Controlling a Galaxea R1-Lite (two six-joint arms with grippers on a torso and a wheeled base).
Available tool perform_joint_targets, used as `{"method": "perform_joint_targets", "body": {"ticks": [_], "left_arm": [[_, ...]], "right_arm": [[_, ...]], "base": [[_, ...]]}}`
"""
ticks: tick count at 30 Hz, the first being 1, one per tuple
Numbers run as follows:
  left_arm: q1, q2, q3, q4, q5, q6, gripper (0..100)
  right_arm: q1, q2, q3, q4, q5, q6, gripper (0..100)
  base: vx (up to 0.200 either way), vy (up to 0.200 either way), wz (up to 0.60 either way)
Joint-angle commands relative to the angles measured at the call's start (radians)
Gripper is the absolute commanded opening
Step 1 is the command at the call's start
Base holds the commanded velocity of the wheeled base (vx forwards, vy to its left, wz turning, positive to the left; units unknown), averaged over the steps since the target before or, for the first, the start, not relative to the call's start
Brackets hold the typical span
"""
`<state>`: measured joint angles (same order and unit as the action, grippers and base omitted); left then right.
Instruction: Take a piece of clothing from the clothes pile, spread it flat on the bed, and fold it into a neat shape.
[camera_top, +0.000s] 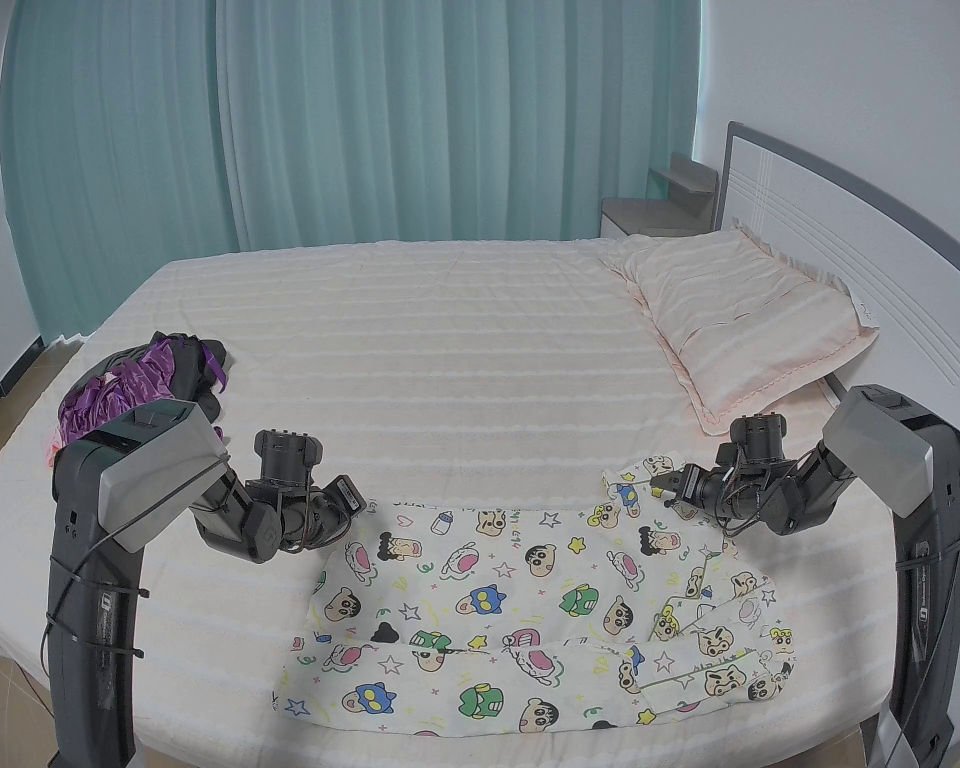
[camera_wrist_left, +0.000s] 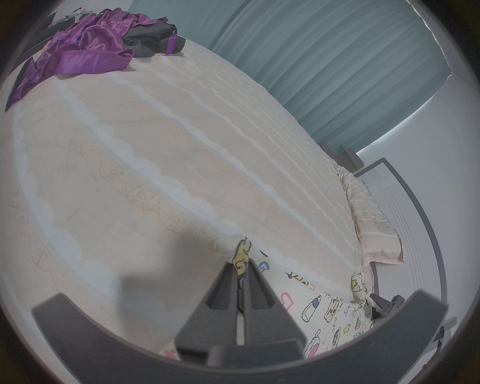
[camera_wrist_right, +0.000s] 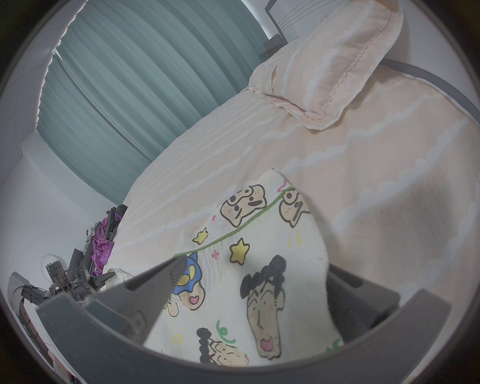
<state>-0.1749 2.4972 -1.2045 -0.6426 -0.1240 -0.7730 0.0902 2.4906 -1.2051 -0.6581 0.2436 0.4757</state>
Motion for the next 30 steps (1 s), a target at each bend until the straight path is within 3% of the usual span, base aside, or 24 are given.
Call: {"method": "perform_joint_targets", "body": {"ticks": [1, 11, 14, 17, 30], "left_arm": [[0.0, -0.001, 0.0, 0.0, 0.0, 0.0, 0], [0.0, -0.011, -0.001, -0.002, 0.003, 0.003, 0], [-0.005, -0.024, 0.003, 0.0, 0.006, 0.003, 0], [-0.005, -0.028, -0.003, 0.0, 0.058, 0.003, 0], [-0.006, -0.031, -0.058, -0.002, 0.167, 0.004, 0]], "right_arm": [[-0.007, 0.014, -0.002, -0.005, 0.011, 0.001, 0], [-0.043, 0.03, 0.018, -0.061, 0.075, 0.006, 0], [-0.05, 0.031, 0.016, -0.137, 0.075, 0.06, 0], [-0.05, 0.031, 0.019, -0.209, 0.071, 0.112, 0], [-0.058, 0.03, 0.012, -0.219, 0.068, 0.116, 0]], "base": [[0.0, 0.0, 0.0], [0.0, 0.0, 0.0], [0.0, 0.0, 0.0], [0.0, 0.0, 0.0], [0.0, 0.0, 0.0]]}}
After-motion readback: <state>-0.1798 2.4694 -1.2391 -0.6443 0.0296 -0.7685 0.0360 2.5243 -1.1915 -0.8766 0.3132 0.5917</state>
